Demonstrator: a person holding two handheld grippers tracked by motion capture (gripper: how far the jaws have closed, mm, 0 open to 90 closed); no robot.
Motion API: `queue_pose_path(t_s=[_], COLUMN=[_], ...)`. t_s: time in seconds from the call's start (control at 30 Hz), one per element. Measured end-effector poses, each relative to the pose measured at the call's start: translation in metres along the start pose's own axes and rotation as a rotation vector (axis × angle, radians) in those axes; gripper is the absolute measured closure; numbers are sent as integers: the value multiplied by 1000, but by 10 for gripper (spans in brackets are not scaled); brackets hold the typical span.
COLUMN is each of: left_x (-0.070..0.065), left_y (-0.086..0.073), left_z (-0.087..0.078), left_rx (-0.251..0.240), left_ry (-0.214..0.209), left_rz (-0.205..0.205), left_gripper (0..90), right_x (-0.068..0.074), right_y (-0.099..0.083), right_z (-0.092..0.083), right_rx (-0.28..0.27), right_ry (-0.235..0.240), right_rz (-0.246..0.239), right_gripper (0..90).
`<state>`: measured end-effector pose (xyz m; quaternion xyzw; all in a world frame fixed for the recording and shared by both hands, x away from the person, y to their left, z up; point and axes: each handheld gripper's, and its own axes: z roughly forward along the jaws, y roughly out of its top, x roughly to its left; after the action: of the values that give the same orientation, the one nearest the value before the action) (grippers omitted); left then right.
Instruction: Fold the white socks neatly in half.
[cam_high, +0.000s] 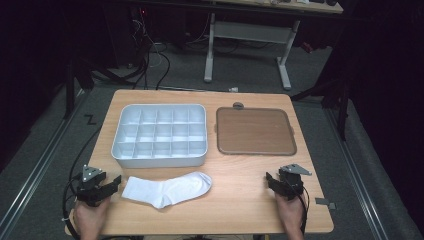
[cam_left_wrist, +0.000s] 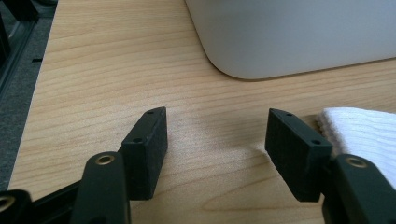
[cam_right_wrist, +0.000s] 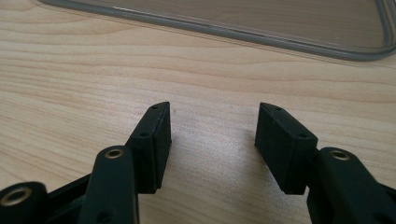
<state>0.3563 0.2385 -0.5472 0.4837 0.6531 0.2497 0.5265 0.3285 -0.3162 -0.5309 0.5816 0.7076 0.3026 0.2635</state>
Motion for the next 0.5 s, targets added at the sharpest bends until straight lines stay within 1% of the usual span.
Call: queue_pose_path(t_s=[0.03,0.07,0.1,0.13,0.17,0.5], left_x=[-1,-1,-2,-2,-3,-2], left_y=[-1,-1,-2,-2,-3,-3], left_z=[0,0,1,1,1,1], left_rx=[-1,-1,5,5,7,9], left_ry=[2,2,2,2,2,-3], left_rz=[11,11,32,32,42,35], left_gripper=[396,391,379,371,371,360], right_x=[0,0,0,0,0,1], right_y=[0,0,0,0,0,0], right_z=[0,0,0,0,0,0], right_rx=[0,0,0,0,1,0], right_ry=[0,0,0,0,0,-1], right_rz=[1,1,0,0,1,0], right_gripper=[461,461,457,457,456,452])
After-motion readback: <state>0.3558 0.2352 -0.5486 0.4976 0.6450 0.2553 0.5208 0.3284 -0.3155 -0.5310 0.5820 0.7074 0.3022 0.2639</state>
